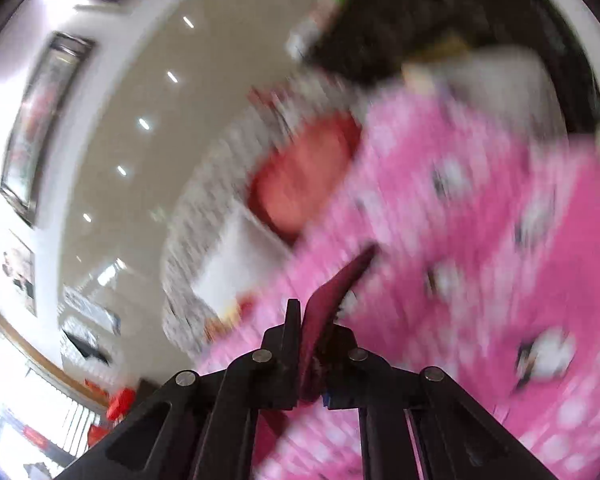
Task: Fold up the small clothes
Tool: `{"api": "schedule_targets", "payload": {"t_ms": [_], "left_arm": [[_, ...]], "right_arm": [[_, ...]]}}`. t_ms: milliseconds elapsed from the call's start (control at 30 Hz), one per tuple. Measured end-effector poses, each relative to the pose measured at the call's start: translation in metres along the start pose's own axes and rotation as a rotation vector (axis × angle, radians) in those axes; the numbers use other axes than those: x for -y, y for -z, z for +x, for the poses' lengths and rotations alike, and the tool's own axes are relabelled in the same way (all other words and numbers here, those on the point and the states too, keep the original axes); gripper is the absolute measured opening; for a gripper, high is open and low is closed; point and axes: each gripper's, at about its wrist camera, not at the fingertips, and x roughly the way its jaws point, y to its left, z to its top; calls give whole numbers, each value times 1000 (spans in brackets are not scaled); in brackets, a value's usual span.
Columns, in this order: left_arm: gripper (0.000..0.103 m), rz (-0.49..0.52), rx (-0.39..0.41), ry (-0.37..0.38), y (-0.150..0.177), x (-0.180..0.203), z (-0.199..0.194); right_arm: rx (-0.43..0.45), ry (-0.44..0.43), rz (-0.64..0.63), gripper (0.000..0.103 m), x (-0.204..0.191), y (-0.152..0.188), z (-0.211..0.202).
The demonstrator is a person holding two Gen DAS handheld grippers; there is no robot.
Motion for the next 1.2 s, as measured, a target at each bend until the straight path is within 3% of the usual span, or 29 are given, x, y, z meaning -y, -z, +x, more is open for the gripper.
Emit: {"api": "schedule_targets", "payload": {"t_ms": [133,233,367,467,600,700,767,833,900,1000,1200], "left_arm": [[78,29,26,-4,-1,4,-11],[78,58,72,9,-2,5,-26],[78,54,115,28,-5,-3,-42],[78,-13,106,40,-11,-22,-44],[78,-135,126,73,-20,-54,-50],[78,-164,153,77,-22,-63,-57],[78,-181,154,106,-21,-65,-59],[78,-182,140,138,-20,-62,-57],[78,-163,126,152,-20,-53,-53],[81,-130,102,157,-19,-39,-44],[82,-117,61,83,-28,-19,-16]], "right_arm": [[36,-114,-174,7,-92,-24,-23],[-46,-267,-334,7,-178,2,-15],[-277,-453,-505,7,-276,85,23],[-475,-544,-596,7,-324,178,68],[-674,-513,-622,7,-333,304,145],[-841,-415,-643,20,-314,371,200],[-900,-387,-582,26,-295,375,211],[-850,-429,-573,37,-282,353,196],[-728,-411,-638,48,-271,320,161],[-614,-331,-704,49,-244,281,122],[-594,-203,-583,49,-170,233,94]]}}
